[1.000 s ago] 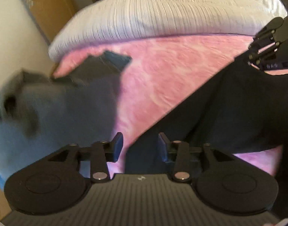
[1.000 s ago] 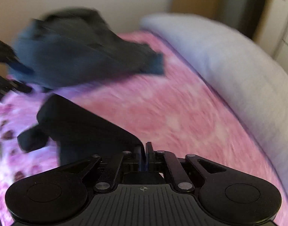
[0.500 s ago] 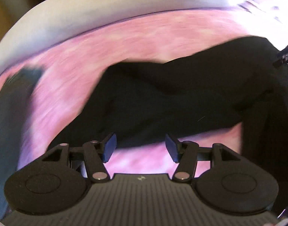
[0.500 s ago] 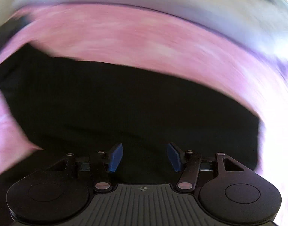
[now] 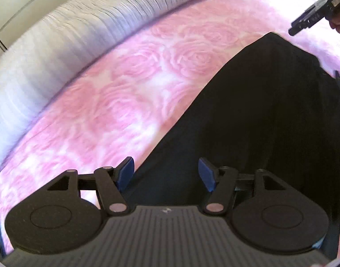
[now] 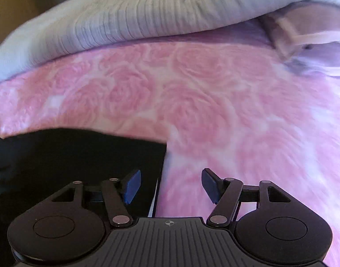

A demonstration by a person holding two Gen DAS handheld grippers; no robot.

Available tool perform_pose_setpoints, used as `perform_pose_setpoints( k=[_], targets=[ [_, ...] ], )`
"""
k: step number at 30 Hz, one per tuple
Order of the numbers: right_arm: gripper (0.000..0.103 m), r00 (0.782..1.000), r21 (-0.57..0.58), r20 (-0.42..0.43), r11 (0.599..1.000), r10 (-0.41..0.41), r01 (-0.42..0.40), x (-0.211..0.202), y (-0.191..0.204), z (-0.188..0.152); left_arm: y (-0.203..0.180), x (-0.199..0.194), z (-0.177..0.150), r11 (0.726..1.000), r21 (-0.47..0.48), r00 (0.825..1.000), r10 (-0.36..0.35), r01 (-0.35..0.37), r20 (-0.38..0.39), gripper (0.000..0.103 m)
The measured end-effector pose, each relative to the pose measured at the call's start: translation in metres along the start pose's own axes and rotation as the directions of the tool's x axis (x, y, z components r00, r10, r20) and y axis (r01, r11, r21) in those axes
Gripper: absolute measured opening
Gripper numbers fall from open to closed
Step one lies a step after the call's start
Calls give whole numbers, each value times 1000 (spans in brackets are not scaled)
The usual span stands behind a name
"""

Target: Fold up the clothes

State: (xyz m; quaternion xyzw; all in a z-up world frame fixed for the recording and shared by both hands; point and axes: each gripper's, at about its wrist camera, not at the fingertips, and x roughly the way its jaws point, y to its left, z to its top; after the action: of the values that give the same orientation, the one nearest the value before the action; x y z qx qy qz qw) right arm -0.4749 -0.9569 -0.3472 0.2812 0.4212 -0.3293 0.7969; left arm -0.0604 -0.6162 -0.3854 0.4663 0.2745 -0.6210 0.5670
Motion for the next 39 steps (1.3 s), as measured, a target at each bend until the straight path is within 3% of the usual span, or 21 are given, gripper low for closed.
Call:
perform_pose_setpoints(
  k=[4, 7, 8, 9, 10, 11, 12, 16, 20, 25, 28, 30, 34, 37, 39],
  targets=[
    [64, 982, -7, -14, 983, 186, -186, 40, -20, 9, -9, 51, 38, 998, -11, 996, -68, 67, -57, 53],
    [61, 947, 58, -32, 947, 319, -317, 59, -30, 3, -19, 81, 57, 992, 62, 989, -103, 110, -108, 51],
    [43, 929, 90, -27, 927, 369, -365, 62, -33, 0, -22, 91, 62, 990, 82, 986, -104, 116, -132, 44],
    [34, 924, 110, -29, 920, 380, -375, 63, -35, -3, -23, 98, 64, 987, 87, 981, -121, 136, -154, 38],
    [16, 926, 130, -25, 920, 377, -371, 62, -38, -6, -23, 100, 67, 984, 82, 976, -141, 156, -165, 26],
    [7, 924, 169, -15, 911, 383, -375, 60, -44, -8, -24, 101, 71, 982, 74, 971, -161, 176, -175, 11],
    [6, 925, 196, -1, 907, 379, -372, 56, -49, -8, -29, 95, 77, 979, 101, 974, -159, 176, -163, 6],
    [4, 950, 156, 75, 937, 303, -311, 11, -58, 5, -44, 72, 106, 968, 202, 986, -133, 151, -99, 3],
    [0, 971, 156, 119, 962, 207, -224, -12, -88, 24, -43, 82, 150, 976, 183, 994, -111, 114, -24, 4],
    [1, 988, 277, 140, 956, 57, -95, -13, -118, 31, -50, 104, 157, 989, 142, 998, -36, 44, -59, 17],
    [11, 993, 283, 109, 957, 39, -69, -24, -111, 16, -50, 82, 139, 993, 115, 999, -32, 36, -40, 28],
    [21, 993, 255, 83, 961, 84, -103, -38, -92, -10, -55, 53, 116, 992, 118, 999, -33, 35, -20, 28],
    [50, 986, 258, 12, 952, 165, -163, -67, -53, -84, -81, -16, 55, 981, 135, 990, -142, 141, -9, 34],
    [53, 974, 304, -79, 935, 214, -181, -91, -24, -157, -118, -57, 9, 952, 189, 970, -238, 243, -47, 41],
    [53, 961, 342, -148, 924, 233, -171, -103, -5, -204, -150, -83, -24, 917, 246, 949, -306, 315, -77, 44]
  ],
)
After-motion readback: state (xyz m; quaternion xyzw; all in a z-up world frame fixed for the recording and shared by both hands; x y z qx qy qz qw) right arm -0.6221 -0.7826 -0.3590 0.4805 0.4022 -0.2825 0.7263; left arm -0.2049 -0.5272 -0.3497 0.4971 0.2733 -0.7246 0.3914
